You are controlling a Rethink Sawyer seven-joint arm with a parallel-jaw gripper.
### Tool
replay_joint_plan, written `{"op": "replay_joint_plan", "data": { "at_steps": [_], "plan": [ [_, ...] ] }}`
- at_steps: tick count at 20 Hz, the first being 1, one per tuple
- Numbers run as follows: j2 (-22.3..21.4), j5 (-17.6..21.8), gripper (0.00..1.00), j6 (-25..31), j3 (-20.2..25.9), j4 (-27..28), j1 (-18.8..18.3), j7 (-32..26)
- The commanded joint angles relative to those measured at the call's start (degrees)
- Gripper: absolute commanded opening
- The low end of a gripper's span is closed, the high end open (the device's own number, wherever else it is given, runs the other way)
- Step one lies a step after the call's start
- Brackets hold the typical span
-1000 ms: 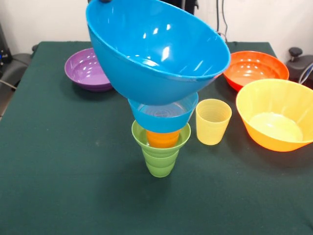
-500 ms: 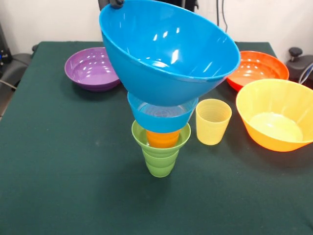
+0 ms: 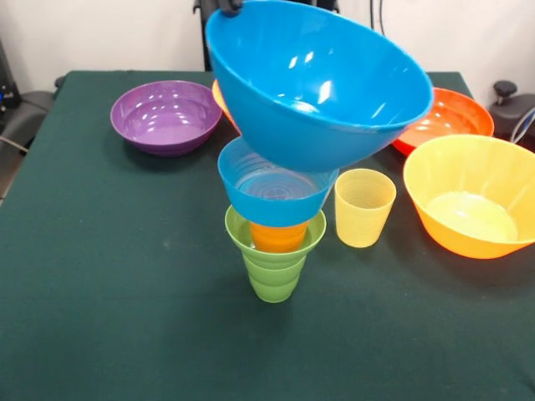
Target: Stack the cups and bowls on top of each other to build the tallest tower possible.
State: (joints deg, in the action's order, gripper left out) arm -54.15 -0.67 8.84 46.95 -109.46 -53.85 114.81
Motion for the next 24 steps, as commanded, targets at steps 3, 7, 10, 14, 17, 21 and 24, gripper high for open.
{"op": "replay_joint_plan", "data": {
  "at_steps": [3,7,10,14,17,21,24],
  "plan": [
    [1.77,0.32,0.0,-5.1,4.61,-7.22,-0.42,9.43],
    [3.09,0.93,0.0,-6.52,5.5,-8.2,-1.13,9.18],
    [3.9,1.28,0.0,-7.11,6.39,-8.77,-2.0,8.95],
    [4.44,1.68,0.0,-7.75,8.24,-9.98,-3.66,8.82],
    [4.57,1.85,0.0,-8.47,9.9,-11.43,-5.07,9.06],
    [5.43,2.11,0.0,-9.35,11.16,-12.46,-6.21,8.94],
    [6.21,2.26,0.0,-9.76,11.88,-12.84,-6.89,8.71]
  ]
}}
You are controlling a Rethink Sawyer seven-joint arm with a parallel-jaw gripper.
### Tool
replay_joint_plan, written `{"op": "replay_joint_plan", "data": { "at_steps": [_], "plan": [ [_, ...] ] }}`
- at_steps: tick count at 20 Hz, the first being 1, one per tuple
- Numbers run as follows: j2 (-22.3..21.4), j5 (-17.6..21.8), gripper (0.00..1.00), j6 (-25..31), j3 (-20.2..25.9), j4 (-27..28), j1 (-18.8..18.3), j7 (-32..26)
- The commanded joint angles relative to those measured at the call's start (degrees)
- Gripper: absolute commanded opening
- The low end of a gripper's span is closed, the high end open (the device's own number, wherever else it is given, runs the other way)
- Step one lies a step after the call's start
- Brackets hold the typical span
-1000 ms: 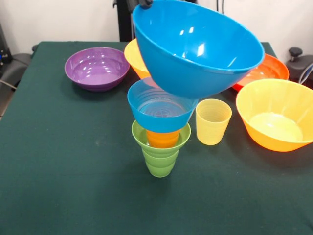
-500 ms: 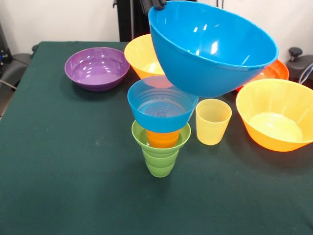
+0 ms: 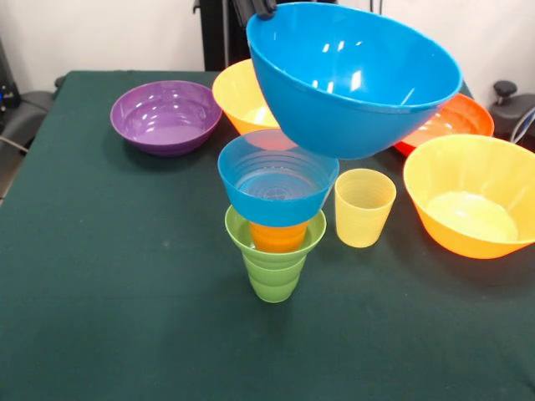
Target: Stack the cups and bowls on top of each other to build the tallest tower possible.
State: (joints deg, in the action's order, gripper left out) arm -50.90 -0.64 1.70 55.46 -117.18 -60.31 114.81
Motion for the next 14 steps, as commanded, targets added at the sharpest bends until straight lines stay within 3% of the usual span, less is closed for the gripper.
{"op": "replay_joint_plan", "data": {
  "at_steps": [1,14],
  "plan": [
    [3.46,2.44,0.0,-2.88,3.72,-5.41,-0.84,8.6],
    [7.54,3.64,0.0,-4.55,6.14,-6.67,-3.2,7.45]
  ]
}}
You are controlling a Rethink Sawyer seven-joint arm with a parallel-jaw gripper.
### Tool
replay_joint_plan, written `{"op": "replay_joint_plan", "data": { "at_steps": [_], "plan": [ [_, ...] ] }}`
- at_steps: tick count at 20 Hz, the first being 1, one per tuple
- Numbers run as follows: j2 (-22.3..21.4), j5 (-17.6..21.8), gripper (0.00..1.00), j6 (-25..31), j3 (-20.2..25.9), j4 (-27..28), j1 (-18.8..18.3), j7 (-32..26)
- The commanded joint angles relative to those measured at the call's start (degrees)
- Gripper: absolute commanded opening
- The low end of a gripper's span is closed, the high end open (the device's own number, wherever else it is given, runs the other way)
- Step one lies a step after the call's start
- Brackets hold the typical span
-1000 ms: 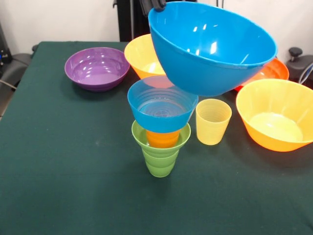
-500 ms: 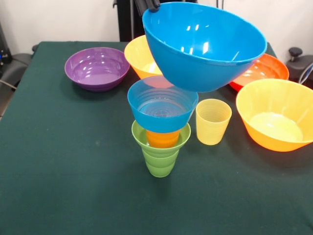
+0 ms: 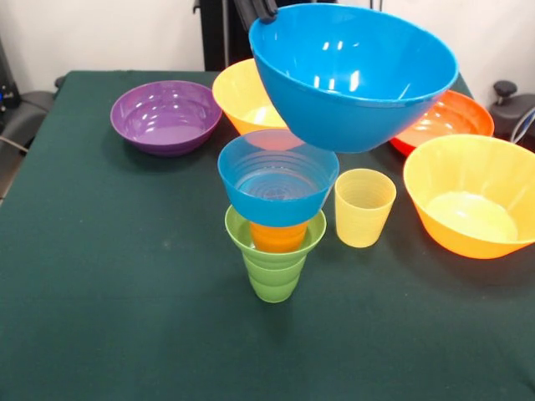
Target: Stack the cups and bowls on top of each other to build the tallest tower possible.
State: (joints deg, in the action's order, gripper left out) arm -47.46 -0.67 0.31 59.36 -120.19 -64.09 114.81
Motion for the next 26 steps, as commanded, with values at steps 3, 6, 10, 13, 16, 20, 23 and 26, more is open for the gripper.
{"op": "replay_joint_plan", "data": {
  "at_steps": [3,6,10,13,16,20,23,26],
  "plan": [
    [4.73,3.81,0.0,-3.28,2.39,-3.53,0.36,7.2],
    [5.01,3.66,0.0,-3.18,2.85,-3.49,-0.07,7.15],
    [5.65,3.47,0.0,-2.23,3.59,-2.84,-0.85,6.57],
    [5.59,3.5,0.0,-2.53,3.32,-3.21,-1.01,6.77],
    [5.18,3.51,0.0,-2.82,3.13,-3.01,-0.97,6.81],
    [4.97,3.02,0.0,-2.01,3.9,-2.84,-1.31,6.78],
    [4.89,2.57,0.0,-0.19,5.19,-2.38,-2.69,6.09],
    [5.0,2.35,0.0,1.32,6.18,-2.16,-4.01,5.41]
  ]
}}
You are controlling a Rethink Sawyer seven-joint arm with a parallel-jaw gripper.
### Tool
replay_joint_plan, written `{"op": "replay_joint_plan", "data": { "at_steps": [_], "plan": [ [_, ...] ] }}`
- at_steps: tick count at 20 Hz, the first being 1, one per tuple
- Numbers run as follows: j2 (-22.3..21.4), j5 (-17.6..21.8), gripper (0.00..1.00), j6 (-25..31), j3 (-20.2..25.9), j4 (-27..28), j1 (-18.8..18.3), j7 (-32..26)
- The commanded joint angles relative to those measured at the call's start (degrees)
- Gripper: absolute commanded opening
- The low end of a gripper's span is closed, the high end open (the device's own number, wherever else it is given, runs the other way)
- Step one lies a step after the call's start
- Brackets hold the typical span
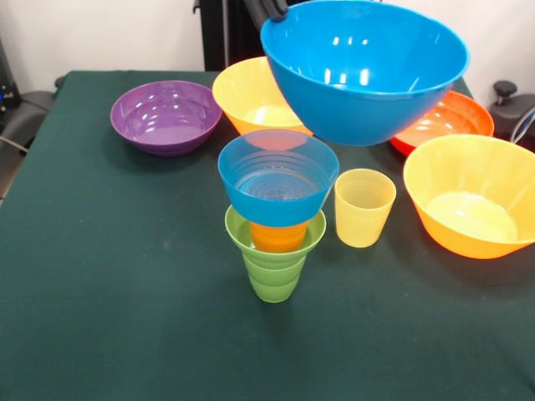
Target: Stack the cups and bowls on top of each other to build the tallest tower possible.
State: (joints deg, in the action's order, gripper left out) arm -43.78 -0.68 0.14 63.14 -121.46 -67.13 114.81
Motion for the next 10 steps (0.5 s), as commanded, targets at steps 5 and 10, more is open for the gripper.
{"op": "replay_joint_plan", "data": {
  "at_steps": [5,10],
  "plan": [
    [2.53,3.07,0.0,2.71,3.03,-0.78,-3.06,3.89],
    [3.32,4.0,0.0,2.03,3.2,-1.67,-3.89,3.58]
  ]
}}
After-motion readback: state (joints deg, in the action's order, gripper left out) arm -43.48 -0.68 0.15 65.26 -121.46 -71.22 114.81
